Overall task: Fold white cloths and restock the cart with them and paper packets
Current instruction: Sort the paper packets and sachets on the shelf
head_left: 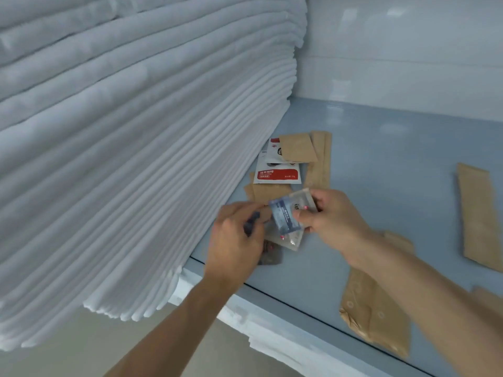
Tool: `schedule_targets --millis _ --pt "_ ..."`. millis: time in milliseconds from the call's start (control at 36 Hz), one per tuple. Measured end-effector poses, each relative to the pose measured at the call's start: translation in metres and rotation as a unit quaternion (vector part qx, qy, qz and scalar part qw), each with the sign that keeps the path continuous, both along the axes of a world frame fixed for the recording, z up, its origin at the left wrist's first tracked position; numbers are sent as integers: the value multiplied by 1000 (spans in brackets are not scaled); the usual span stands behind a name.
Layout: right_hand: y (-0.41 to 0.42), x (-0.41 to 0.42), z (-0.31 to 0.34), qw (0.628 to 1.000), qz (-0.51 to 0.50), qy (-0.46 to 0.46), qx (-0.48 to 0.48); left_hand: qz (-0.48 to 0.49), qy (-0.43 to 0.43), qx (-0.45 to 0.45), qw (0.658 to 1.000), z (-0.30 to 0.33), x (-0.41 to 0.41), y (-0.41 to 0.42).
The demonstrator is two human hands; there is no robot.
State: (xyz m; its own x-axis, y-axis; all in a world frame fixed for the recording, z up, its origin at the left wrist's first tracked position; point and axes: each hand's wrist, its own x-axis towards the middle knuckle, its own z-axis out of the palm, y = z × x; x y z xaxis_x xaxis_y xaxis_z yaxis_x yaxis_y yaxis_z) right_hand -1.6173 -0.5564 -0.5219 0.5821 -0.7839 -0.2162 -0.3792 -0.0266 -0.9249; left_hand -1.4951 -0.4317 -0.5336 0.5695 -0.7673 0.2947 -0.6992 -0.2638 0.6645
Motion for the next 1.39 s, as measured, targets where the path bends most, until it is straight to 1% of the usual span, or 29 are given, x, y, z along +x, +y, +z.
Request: schedule_targets --millis 28,56,111,194,250,333,472,528,611,667,750,861,944,1056,1194,1250,1389 --pt "1 2 0 1000 -6 5 -1 -1 -52 34 998 -3 5 3" --pt "2 4 0 1000 -11 8 0 -6 -70 73 995 -5 9 6" --pt "2 7 0 1000 -22 8 5 -15 -73 130 989 -12 10 13" --pt "1 7 0 999 -26 23 -2 -31 -85 164 982 -21 6 22" --pt "1 4 1 999 -23 35 -6 -26 -86 153 984 -23 0 25" --pt "1 -2 4 998 -13 54 -12 -2 -78 107 991 -21 -12 27" --pt "0 -22 7 993 44 110 20 20 -76 85 993 -21 -32 27" --pt "3 -28 7 990 66 124 19 33 -66 78 994 -22 -36 25" --pt "9 -27 4 989 81 126 -12 56 -27 59 996 -25 -37 26" --pt "13 -24 0 985 87 138 -49 66 -6 34 997 -26 -36 28" --pt "20 -17 -6 974 87 160 -135 66 -15 -2 998 -28 -33 33" --pt "31 -12 -9 967 84 144 -195 49 -31 -50 997 -30 -26 41" --pt "38 -7 -10 967 88 127 -204 0 -67 -16 998 -31 -23 47" --pt "45 -2 -16 958 134 111 -230 -34 -101 22 994 -36 -22 52" --pt "47 2 -24 934 163 127 -292 0 -106 12 994 -35 -20 52" --pt "45 2 -26 927 176 126 -306 7 -126 15 992 -32 -21 54" --pt "47 5 -27 923 185 118 -316 19 -180 47 982 -28 -22 61"
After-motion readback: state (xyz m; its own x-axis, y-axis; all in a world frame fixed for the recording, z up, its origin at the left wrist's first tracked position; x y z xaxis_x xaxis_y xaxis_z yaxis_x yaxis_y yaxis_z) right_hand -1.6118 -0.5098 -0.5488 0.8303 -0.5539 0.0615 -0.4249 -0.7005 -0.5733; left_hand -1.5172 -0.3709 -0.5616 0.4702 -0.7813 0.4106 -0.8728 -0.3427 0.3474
